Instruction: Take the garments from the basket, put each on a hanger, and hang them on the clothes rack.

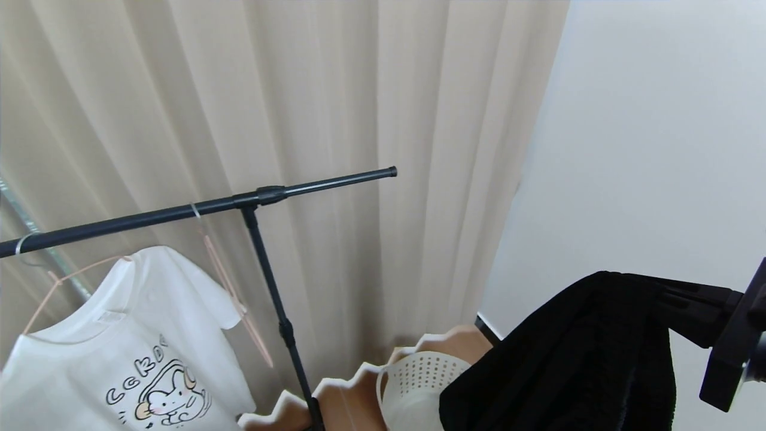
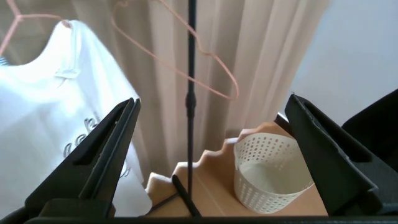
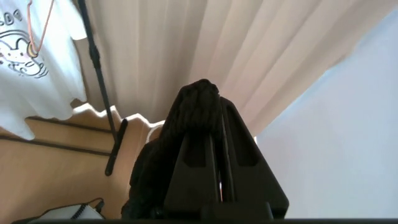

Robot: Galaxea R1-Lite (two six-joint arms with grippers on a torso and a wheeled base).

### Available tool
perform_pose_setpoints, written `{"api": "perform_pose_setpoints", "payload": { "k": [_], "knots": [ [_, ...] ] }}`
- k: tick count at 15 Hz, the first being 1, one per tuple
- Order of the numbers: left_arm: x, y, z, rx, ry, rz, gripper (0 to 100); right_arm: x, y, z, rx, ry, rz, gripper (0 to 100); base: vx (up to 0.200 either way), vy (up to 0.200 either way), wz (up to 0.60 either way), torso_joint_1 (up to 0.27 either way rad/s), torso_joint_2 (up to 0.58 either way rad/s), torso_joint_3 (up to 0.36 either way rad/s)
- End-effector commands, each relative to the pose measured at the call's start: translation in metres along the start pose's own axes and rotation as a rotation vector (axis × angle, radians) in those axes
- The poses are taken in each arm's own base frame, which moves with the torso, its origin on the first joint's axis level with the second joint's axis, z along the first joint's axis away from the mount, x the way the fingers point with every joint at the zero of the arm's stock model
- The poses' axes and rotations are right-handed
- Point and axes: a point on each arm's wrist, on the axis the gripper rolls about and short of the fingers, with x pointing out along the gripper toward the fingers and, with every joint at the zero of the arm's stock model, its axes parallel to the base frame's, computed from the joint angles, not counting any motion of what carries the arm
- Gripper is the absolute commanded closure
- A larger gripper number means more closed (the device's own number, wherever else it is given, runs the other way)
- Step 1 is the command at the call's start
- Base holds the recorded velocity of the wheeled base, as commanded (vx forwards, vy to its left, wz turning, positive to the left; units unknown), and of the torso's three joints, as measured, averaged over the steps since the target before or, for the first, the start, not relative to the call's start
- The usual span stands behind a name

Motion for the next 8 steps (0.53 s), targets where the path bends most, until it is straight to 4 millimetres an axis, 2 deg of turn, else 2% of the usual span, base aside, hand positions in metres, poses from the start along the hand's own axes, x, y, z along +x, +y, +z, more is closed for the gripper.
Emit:
{"api": "perform_pose_setpoints", "payload": {
  "k": [1, 8],
  "knots": [
    [0.0001, 0.0, 0.0001, -0.001, 0.0, 0.0, 0, 0.0005, 0.0001, 0.0002, -0.001, 0.0, 0.0, 100, 0.0, 0.0, 0.6, 0.007, 0.0, 0.002],
    [0.0001, 0.0, 0.0001, -0.001, 0.0, 0.0, 0, 0.0006, 0.0002, -0.0002, -0.001, 0.002, 0.0, 100, 0.0, 0.0, 0.6, 0.004, 0.0, 0.0]
  ]
}}
